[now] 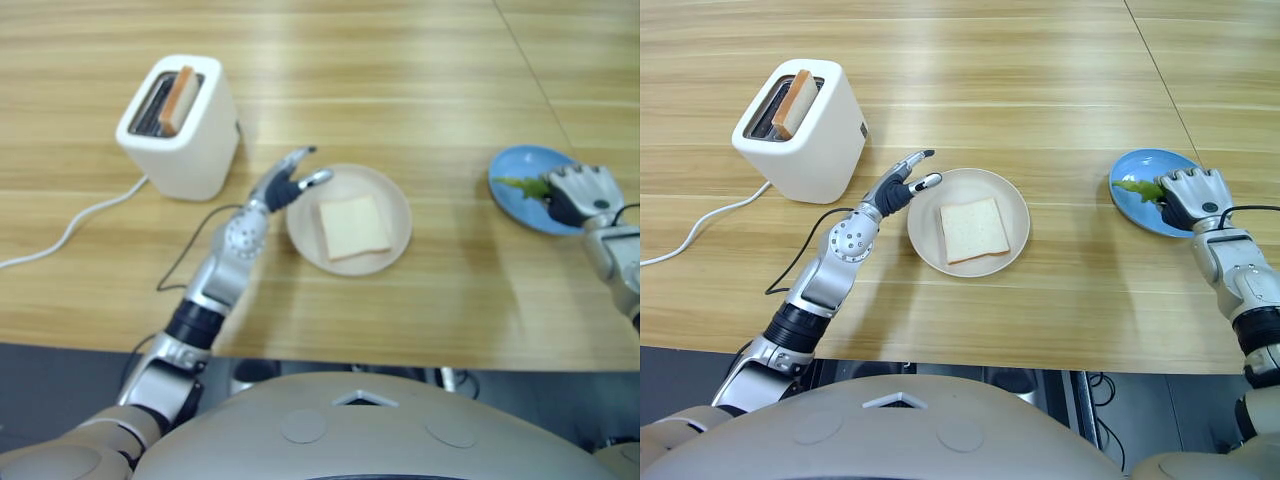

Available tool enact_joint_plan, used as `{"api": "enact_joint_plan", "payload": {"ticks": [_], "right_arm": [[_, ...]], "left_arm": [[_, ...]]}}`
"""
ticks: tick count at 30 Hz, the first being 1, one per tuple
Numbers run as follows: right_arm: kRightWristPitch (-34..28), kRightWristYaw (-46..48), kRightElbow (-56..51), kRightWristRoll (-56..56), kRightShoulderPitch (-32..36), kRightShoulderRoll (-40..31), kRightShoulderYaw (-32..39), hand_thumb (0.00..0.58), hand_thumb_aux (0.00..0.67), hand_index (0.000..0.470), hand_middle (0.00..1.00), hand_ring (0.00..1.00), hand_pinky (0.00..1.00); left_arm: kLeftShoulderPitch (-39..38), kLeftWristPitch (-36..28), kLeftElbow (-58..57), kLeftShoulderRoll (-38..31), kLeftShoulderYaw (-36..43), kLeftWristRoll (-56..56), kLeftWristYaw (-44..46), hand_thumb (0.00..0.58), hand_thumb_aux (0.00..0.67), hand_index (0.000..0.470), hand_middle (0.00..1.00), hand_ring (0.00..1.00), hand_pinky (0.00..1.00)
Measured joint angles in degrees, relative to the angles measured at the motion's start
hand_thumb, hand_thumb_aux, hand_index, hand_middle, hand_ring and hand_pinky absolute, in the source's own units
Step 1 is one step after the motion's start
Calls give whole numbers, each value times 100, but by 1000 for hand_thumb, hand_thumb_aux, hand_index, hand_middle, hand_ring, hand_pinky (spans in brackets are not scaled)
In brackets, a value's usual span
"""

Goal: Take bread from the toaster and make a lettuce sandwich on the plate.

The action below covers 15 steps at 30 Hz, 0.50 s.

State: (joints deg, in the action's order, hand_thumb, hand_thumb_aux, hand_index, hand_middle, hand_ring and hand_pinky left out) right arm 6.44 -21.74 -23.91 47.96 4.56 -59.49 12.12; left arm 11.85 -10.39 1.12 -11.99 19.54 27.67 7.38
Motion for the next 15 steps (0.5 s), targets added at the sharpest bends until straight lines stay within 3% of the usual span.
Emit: {"api": "enact_joint_plan", "payload": {"ticks": [7, 15], "right_arm": [[-350, 598, 2366, 2, -294, 615, -331, 580, 670, 460, 1000, 1000, 1000], [-171, 907, 2019, 548, 717, 1948, 553, 580, 670, 460, 1000, 1000, 1000]], "left_arm": [[60, 65, -72, -51, -240, -21, -161, 0, 0, 0, 0, 0, 0], [141, 221, -461, -39, -256, -38, -280, 0, 0, 0, 0, 0, 0]]}}
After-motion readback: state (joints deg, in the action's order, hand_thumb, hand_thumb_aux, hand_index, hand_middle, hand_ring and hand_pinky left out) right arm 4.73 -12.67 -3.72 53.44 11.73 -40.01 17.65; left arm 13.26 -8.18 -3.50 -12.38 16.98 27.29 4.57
